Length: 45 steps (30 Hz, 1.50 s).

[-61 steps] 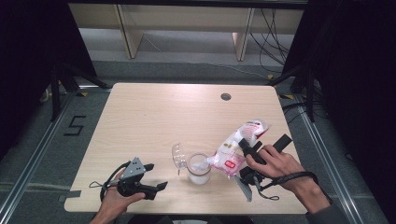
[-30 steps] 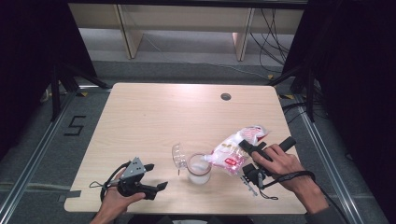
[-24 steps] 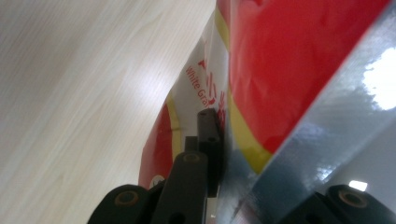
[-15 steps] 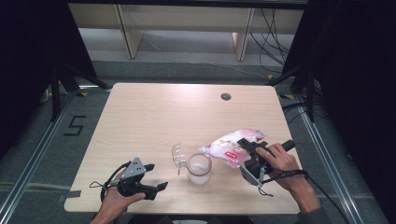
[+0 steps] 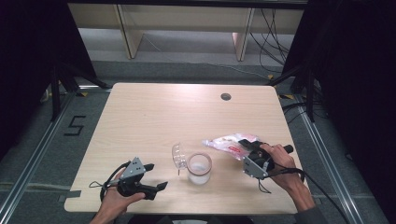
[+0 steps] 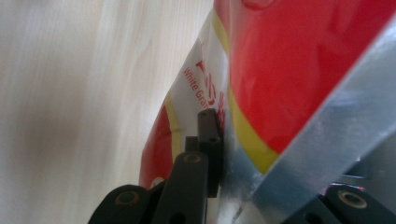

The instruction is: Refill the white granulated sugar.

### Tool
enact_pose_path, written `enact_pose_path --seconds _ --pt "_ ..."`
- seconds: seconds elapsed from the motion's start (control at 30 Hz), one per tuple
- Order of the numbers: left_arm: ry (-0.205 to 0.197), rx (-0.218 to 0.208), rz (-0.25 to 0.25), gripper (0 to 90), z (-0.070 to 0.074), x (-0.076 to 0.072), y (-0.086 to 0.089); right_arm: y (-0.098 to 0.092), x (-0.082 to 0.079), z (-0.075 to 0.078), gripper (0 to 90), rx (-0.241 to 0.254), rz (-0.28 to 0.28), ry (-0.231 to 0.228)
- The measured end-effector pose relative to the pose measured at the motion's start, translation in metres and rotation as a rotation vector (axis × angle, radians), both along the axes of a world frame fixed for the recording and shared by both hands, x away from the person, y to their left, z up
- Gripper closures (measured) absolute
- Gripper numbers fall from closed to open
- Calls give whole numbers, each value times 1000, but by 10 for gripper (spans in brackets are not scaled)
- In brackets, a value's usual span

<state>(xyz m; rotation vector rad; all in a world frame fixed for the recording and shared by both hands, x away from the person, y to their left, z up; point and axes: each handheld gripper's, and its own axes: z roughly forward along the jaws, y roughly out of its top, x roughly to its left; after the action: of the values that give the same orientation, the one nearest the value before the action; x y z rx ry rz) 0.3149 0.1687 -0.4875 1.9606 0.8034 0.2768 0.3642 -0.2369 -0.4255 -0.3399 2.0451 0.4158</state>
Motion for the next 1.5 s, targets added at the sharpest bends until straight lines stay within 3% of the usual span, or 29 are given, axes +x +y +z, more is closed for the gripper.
enact_pose_path --seconds 0.03,0.1,0.13,0.17,0.23,0.27,0.3,0.4,0.43,0.53,0.57,0.6,0.73,0.8,0.9,1.0,1.13,1.4,1.5 --pt "5 -4 2 155 0 0 -1 -1 1 -2 884 11 -7 15" --pt "-5 33 -6 155 0 1 1 -2 4 -5 884 26 -10 42" --pt "-7 18 -3 155 -1 1 1 -3 5 -8 885 59 -30 71" --pt "2 6 -1 155 0 0 0 -2 9 -6 885 28 15 49" --pt "2 -4 1 155 0 0 0 -5 13 -9 886 68 4 78" --pt "3 -4 2 155 0 0 0 -7 12 -14 885 124 -44 124" --pt "3 -4 3 155 0 0 0 -8 14 -16 885 155 -46 134" --pt "0 1 -3 155 0 0 0 -13 19 -18 886 205 -66 169" --pt "1 0 -3 155 0 0 0 -14 23 -18 886 196 -45 165" --pt "1 2 -3 155 0 0 0 -18 22 -23 886 265 -103 221" --pt "1 2 -3 155 0 0 0 -19 27 -22 886 241 -70 196" --pt "0 -7 0 155 -1 0 0 -20 25 -24 886 283 -106 229" --pt "1 1 -2 155 0 0 0 -25 34 -24 887 330 -94 222" --pt "-1 0 -2 155 0 0 0 -28 36 -26 887 389 -122 247" --pt "4 -7 5 155 0 -1 0 -34 40 -27 888 421 -137 243" --pt "2 -2 2 155 0 0 0 -42 41 -30 889 486 -158 275" --pt "-7 5 -1 155 1 -1 0 -54 43 -34 890 544 -195 285" --pt "-5 3 -5 155 1 -1 0 -78 48 -43 887 749 -286 353" --pt "-14 19 -17 155 1 1 2 -82 48 -44 887 763 -283 357"
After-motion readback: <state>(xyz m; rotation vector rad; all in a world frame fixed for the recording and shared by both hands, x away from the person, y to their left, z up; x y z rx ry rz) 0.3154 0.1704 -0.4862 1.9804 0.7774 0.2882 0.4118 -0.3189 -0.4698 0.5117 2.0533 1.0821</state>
